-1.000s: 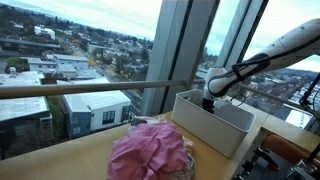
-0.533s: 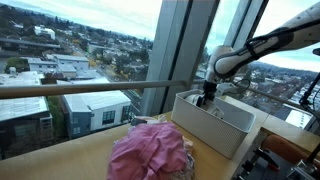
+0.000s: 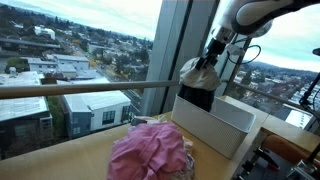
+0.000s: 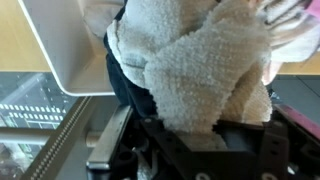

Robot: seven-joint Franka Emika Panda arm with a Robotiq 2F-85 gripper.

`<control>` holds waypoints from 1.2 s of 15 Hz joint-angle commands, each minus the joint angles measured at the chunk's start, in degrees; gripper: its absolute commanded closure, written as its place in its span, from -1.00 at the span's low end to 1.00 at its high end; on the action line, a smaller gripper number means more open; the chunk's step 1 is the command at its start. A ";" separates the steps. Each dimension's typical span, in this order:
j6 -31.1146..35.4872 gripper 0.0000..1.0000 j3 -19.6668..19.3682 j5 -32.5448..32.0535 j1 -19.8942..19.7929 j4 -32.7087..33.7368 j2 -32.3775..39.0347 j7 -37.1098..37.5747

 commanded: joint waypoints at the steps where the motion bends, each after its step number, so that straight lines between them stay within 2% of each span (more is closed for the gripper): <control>1: -2.54 1.00 2.44 -3.79 4.04 0.57 -6.08 3.60; 6: -8.78 1.00 8.03 -9.73 10.68 7.61 -8.11 9.05; 10: -14.69 1.00 12.30 -13.86 16.33 15.19 -3.72 13.72; 15: -12.53 1.00 12.61 -12.86 18.55 9.99 1.76 14.43; 18: -10.98 1.00 11.14 -11.94 17.37 5.74 5.19 13.41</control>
